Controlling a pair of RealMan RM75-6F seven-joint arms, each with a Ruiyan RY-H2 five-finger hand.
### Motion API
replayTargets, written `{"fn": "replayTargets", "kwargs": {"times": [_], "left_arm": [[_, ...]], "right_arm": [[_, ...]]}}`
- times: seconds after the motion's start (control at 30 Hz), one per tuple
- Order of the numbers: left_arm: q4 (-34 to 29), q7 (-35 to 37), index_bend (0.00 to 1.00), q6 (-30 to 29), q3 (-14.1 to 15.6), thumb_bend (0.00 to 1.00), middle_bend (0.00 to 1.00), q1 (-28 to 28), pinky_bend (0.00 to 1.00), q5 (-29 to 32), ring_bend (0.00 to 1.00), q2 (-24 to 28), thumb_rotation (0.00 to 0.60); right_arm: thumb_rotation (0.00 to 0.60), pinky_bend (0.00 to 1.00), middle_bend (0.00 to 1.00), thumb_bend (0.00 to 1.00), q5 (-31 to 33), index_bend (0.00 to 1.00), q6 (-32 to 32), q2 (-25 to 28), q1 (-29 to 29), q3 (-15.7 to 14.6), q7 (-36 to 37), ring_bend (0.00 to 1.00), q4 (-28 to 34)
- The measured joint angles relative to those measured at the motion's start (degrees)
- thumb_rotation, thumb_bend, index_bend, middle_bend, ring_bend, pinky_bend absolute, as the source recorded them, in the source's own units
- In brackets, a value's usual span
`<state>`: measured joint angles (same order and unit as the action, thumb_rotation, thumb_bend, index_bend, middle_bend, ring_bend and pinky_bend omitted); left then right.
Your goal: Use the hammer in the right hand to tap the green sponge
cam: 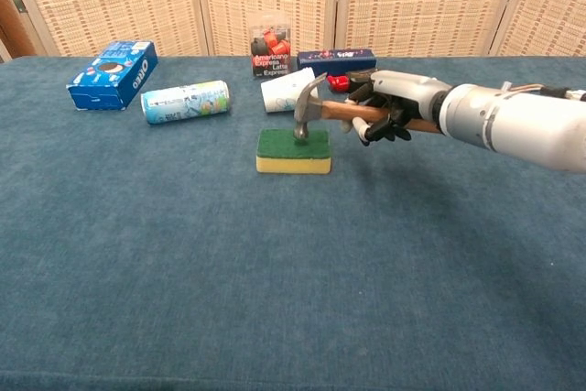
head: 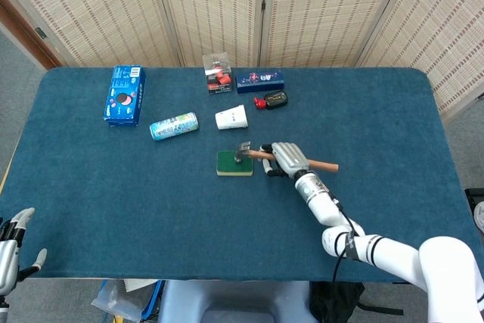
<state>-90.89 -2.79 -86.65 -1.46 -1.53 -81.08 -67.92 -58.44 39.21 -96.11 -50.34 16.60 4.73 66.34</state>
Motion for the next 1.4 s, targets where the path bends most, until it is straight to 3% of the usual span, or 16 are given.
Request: {"fn": "replayTargets", "kwargs": {"times": [0.27, 0.47, 0.6, 0.73, 0.87, 0.97, 1.03, 1.23, 1.4], "left_arm": [[-0.5, -0.3, 0.08, -0.1, 0.0, 0.32, 0.13, 0.2, 0.04, -0.5, 0.13, 0.0, 0.600], [-0.9, -0.8, 0.08, 0.1, 0.1, 0.32, 0.13, 0.4, 0.04, -0.9, 0.13, 0.2, 0.600], [-1.4, -1.4, 0.08, 0.2, 0.1, 0.32, 0.13, 0.6, 0.04, -1.2, 0.13, 0.1, 0.600], [-2.0, -1.8, 0.08, 0.1, 0.1, 0.32, 0.13, 0.7, 0.04, -1.4, 0.13, 0.3, 0.600], [-2.2, -2.0, 0.08, -0.1, 0.1, 0.32, 0.13, 0.5, 0.04, -1.2, 0.13, 0.6, 0.600], [-2.3, -2.0, 0.08, 0.0, 0.1, 0.32, 0.13, 0.5, 0.04, -1.0, 0.13, 0.7, 0.600], [-2.3, -2.2, 0.08, 0.1, 0.1, 0.32, 0.13, 0.6, 0.04, -1.1, 0.13, 0.7, 0.600], [-2.5, -2.3, 0.08, 0.4, -0.4, 0.32, 0.13, 1.1, 0.04, -0.9, 0.13, 0.9, 0.600], [-2.5, -2.3, 0.08, 0.9, -0.9, 0.32, 0.13, 1.6, 0.04, -0.5, 0.13, 1.2, 0.600]], "right_arm": [[0.600, 0.80, 0.77, 0.86, -2.6, 0.70, 3.0, 4.8, 3.4, -0.2, 2.5, 0.73, 3.6], [0.600, 0.80, 0.75, 0.84, -3.6, 0.70, 4.4, 6.7, 6.7, -1.7, 5.2, 0.73, 2.6], [0.600, 0.76, 0.68, 0.77, -3.9, 0.69, 3.8, 7.1, 7.7, -2.3, 7.5, 0.65, 0.9], [0.600, 0.62, 0.58, 0.66, -5.1, 0.56, 2.5, 6.8, 8.2, -2.8, 10.3, 0.52, -1.7], [0.600, 0.38, 0.35, 0.45, -7.4, 0.28, 1.2, 6.5, 8.4, -3.3, 13.8, 0.27, -4.0], [0.600, 0.26, 0.22, 0.27, -9.6, 0.10, 0.8, 6.5, 8.5, -3.7, 16.2, 0.14, -4.8], [0.600, 0.22, 0.17, 0.21, -10.9, 0.03, 1.0, 6.7, 8.7, -3.9, 17.6, 0.10, -4.9], [0.600, 0.20, 0.14, 0.21, -14.2, 0.01, 4.9, 9.3, 10.5, -4.4, 20.3, 0.09, -3.6], [0.600, 0.20, 0.21, 0.31, -16.4, 0.01, 10.9, 13.8, 13.7, -5.2, 20.2, 0.09, 0.7]]}}
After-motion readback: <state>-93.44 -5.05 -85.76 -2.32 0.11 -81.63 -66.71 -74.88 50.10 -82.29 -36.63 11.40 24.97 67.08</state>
